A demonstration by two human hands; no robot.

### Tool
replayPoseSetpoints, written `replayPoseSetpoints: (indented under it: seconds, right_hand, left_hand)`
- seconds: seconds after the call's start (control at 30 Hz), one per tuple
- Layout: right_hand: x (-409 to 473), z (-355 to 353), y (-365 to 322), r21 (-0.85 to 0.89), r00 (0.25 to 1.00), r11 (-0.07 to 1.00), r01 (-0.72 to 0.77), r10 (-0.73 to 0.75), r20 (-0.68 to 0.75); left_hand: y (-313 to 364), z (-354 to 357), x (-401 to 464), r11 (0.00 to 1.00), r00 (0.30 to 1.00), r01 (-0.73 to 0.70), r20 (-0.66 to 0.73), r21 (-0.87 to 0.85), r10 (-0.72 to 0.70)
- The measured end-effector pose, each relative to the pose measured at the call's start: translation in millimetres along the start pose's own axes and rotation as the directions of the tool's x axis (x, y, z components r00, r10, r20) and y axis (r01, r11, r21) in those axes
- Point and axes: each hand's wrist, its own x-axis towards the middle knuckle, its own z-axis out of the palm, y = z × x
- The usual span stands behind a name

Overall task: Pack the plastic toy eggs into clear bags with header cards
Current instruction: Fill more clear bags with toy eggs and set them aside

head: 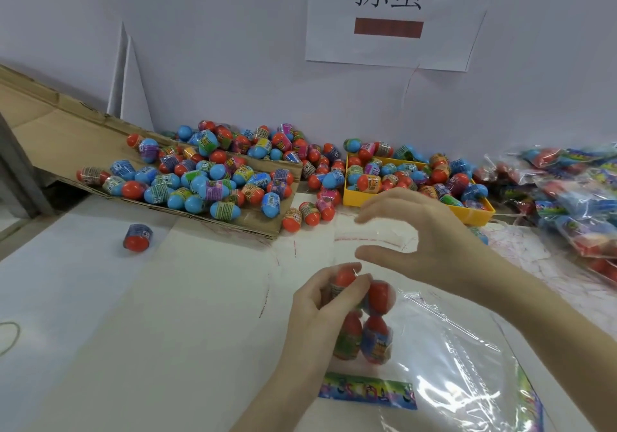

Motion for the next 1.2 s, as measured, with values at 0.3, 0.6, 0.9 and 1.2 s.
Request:
replayPoseSetpoints:
  seconds: [0.3, 0.6, 0.9, 1.2]
  right_hand:
    - [2.4, 2.5, 2.0, 0.277, 0.993, 0.959, -0.066, 0.036, 0.115]
    - [-5.5, 14.2, -17.5, -0.227, 0.957, 0.96, 0.162, -0.209, -0.201]
    - [-5.2, 17.8, -26.1, -0.368, 0.948, 0.904, 0.22, -0.286, -0.137]
    - [3.5, 1.2, -22.0, -0.281, 0.97, 0.929, 0.239, -0.216, 0.109]
  left_hand:
    - [2.4, -1.8, -1.9, 0.989, 0.989, -0.149, -0.015, 0.007, 0.149]
    - [1.9, -1.7, -0.2, 0.962, 0.953, -0.27, -0.131, 0.045, 0.273]
    - [0.5, -1.3, -6.7, 0.888, 0.886, -0.418, -0.13, 0.193, 0.445]
    - [-5.4, -4.4, -6.4, 0.627, 0.718, -0.597, -0.014, 0.501, 0.696]
